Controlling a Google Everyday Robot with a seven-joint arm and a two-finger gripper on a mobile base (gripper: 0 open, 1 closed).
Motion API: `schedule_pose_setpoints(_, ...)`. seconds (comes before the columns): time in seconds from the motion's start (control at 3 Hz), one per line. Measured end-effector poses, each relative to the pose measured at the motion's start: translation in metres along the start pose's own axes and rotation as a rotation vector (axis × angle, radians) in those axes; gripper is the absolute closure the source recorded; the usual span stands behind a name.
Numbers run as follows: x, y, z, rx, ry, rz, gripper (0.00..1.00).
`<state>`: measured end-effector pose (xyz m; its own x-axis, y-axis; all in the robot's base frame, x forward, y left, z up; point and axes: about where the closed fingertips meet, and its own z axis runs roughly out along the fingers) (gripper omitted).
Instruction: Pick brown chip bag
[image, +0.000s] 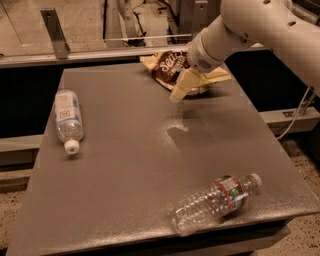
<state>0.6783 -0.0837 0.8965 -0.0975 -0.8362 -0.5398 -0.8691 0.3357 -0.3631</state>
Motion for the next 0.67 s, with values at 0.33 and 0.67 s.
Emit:
schedule_pose_setpoints(0.33, 0.014, -0.021, 0.010, 0.050, -0.015, 0.019, 0.00)
schedule_pose_setpoints(0.67, 0.026, -0.033, 0.016, 0.083, -0.023, 0.029, 0.00)
